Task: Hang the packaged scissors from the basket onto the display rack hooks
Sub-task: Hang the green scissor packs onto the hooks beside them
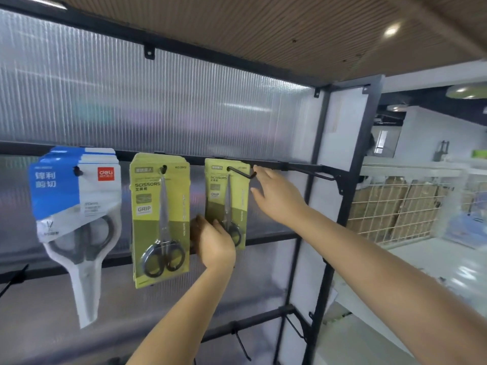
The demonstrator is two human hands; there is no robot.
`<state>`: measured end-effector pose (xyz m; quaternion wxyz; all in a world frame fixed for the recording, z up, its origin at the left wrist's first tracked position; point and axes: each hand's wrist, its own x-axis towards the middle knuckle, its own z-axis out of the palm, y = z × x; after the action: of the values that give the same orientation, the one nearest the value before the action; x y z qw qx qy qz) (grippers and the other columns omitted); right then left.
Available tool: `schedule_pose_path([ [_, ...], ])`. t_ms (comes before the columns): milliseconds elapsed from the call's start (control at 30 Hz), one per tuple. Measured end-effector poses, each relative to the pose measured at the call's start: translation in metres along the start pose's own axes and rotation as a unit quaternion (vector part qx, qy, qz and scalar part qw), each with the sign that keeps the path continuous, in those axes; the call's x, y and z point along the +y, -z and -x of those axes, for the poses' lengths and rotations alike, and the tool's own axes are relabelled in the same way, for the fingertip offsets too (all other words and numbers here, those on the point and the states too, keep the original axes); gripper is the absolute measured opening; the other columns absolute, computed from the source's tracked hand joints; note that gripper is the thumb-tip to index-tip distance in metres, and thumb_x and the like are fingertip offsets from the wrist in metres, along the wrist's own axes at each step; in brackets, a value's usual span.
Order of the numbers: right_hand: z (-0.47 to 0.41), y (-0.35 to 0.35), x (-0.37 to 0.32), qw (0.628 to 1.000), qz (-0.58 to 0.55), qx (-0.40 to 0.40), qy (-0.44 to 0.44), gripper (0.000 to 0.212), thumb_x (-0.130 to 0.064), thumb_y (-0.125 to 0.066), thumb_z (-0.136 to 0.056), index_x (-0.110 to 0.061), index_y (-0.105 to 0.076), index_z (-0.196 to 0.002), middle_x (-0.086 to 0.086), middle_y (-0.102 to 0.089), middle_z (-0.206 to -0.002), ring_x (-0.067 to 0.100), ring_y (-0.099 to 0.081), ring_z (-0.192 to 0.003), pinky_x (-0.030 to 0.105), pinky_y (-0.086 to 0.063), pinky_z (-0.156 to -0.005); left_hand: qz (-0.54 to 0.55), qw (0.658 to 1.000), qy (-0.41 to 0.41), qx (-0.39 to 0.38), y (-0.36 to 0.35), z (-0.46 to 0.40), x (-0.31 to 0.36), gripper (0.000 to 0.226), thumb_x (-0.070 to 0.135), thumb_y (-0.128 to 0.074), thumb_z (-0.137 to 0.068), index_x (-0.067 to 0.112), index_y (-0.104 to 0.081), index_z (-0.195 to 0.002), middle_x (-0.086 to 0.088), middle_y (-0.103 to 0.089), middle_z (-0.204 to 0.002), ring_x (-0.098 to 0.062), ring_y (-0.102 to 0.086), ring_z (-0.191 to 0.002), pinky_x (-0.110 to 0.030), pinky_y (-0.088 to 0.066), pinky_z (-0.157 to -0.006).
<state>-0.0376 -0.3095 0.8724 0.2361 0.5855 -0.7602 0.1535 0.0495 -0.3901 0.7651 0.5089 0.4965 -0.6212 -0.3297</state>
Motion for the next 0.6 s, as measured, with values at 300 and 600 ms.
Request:
schedule_pose_path([
  [300,0.066,0.027,0.014,0.999,0.003,-0.025,-0.041,0.052,-0.026,-0.037,-0.100,-0.007,-0.024,-0.147,0.008,-0.027,-0.153,0.023,-0.029,-0.138,0.036,-0.031,-0.109,-0.058,0.987,-0.148,-0.034,0.015,0.054,0.016,0.042,0.011,-0.045,-0.097,-0.005,-0.040,-0.136,-0.023,-0.031,-0.148,-0.035,-0.024,-0.140,-0.042,-0.023,-0.113],
  [600,0.173,0.061,0.053,0.991,0.003,-0.025,-0.133,0.040,-0.024,-0.041,-0.098,-0.007,-0.043,-0.134,0.009,-0.046,-0.138,0.027,-0.045,-0.123,0.038,-0.041,-0.096,-0.092,0.929,-0.300,-0.194,0.011,0.148,0.050,0.043,0.015,-0.041,-0.099,-0.002,-0.038,-0.138,-0.016,-0.032,-0.150,-0.028,-0.023,-0.141,-0.034,-0.019,-0.115],
])
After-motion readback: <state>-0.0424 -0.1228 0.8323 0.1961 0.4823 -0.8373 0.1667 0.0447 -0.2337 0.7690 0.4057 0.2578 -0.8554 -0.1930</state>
